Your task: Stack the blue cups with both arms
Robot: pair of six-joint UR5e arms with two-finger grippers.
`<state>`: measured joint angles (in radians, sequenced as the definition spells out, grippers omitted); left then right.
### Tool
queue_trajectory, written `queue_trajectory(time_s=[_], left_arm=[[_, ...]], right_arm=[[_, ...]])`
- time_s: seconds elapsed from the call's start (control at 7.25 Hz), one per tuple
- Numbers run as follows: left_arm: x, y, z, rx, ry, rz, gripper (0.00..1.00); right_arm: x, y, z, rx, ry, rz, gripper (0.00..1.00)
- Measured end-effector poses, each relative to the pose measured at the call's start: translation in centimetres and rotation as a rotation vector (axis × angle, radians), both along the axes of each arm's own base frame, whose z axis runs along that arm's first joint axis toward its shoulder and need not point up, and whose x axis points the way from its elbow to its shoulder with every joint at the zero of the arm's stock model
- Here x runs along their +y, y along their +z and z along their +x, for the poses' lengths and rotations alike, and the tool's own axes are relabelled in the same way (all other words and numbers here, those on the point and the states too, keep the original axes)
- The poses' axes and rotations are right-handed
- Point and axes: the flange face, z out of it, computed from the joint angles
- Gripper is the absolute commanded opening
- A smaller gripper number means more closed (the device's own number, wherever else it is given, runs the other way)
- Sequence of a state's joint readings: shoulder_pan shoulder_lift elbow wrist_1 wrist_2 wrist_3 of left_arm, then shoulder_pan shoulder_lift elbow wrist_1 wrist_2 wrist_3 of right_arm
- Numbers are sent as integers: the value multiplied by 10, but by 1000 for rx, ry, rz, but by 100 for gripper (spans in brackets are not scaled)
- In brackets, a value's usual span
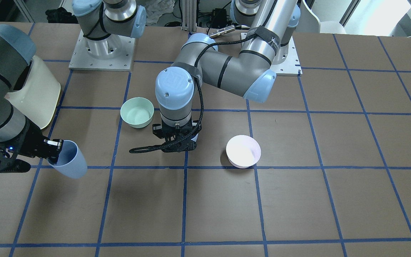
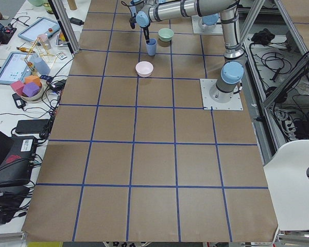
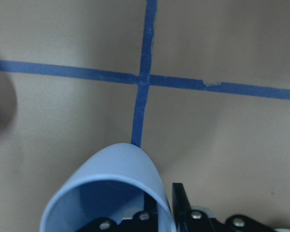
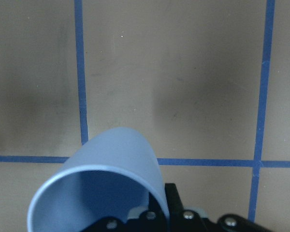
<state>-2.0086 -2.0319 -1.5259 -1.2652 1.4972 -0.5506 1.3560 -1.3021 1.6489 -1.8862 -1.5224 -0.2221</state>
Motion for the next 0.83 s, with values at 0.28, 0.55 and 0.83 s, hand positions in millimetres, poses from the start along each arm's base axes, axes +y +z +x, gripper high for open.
queue_trajectory(time_s=[0.28, 0.55, 0.83], left_arm=[[4, 38, 15, 4, 13, -20, 100], [-3, 91, 70, 15, 38, -36, 100], [-17, 142, 160, 42, -44, -70, 100]], right_arm=[[11, 12, 10, -5, -22, 20, 0], [30, 32, 54, -4, -48, 35, 0], [52, 41, 137, 1, -80, 32, 0]])
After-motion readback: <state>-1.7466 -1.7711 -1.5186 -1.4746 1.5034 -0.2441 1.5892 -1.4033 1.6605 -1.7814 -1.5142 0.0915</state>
